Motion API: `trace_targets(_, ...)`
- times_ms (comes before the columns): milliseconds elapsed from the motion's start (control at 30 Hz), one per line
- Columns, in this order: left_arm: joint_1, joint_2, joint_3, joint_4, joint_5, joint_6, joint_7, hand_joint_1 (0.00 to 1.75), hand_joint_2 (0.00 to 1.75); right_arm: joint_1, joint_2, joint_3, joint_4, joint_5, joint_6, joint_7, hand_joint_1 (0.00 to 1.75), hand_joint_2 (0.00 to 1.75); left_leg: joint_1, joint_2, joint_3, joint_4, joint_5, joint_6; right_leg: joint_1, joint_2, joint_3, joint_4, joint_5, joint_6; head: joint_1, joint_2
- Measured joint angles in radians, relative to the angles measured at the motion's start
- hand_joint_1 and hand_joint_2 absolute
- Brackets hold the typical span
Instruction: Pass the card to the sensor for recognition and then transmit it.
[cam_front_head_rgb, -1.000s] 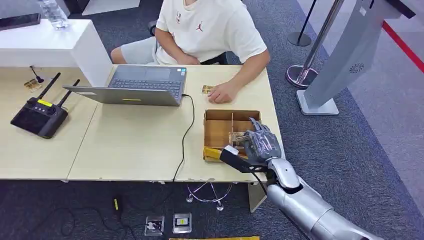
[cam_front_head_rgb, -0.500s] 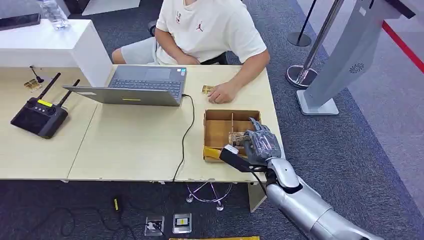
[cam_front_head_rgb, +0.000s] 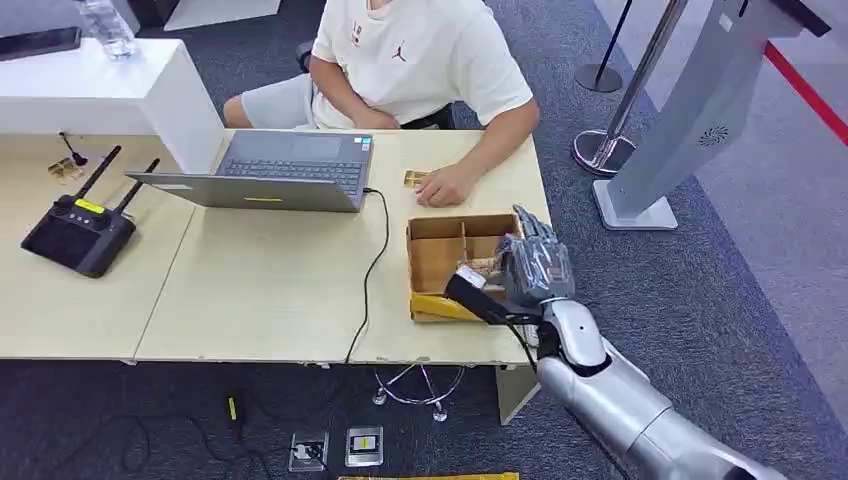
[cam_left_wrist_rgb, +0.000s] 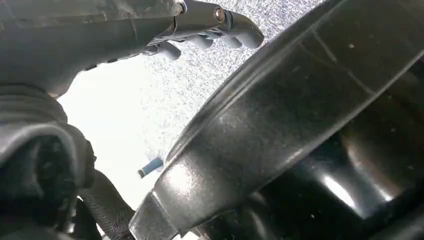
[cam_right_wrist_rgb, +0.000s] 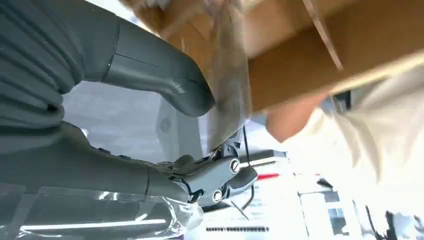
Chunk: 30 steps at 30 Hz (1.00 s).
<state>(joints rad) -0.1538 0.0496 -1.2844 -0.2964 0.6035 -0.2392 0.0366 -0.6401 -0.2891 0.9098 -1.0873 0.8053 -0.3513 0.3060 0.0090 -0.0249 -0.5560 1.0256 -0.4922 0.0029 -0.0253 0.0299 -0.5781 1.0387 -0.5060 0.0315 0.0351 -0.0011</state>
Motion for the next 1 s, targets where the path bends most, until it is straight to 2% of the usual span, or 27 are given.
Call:
trace_targets(367,-0.001,0.000,0.000,0.000,-0.014,0.000,0.000,0.00,0.00,-0.049,-0.031,-0.056,-0.111,0.027,-0.005,0.040,1.75,1.75,0.000,0.000,0.000,0.000,0.000,0.000,0.000,0.000,0.000,0.000,0.000,0.000,0.000,0.000)
trace_targets(900,-0.004,0.000,0.000,0.000,-0.027,0.000,0.007,0.00,0.00,-0.086,-0.052,-0.094,-0.162,0.033,0.013,0.051,1.75,1.75,0.000,0.000,0.000,0.000,0.000,0.000,0.000,0.000,0.000,0.000,0.000,0.000,0.000,0.000)
trace_targets(1000,-0.005,0.000,0.000,0.000,-0.035,0.000,0.008,0.00,0.00,-0.097,-0.052,-0.095,-0.168,0.048,0.039,0.060,1.75,1.75,0.000,0.000,0.000,0.000,0.000,0.000,0.000,0.000,0.000,0.000,0.000,0.000,0.000,0.000)
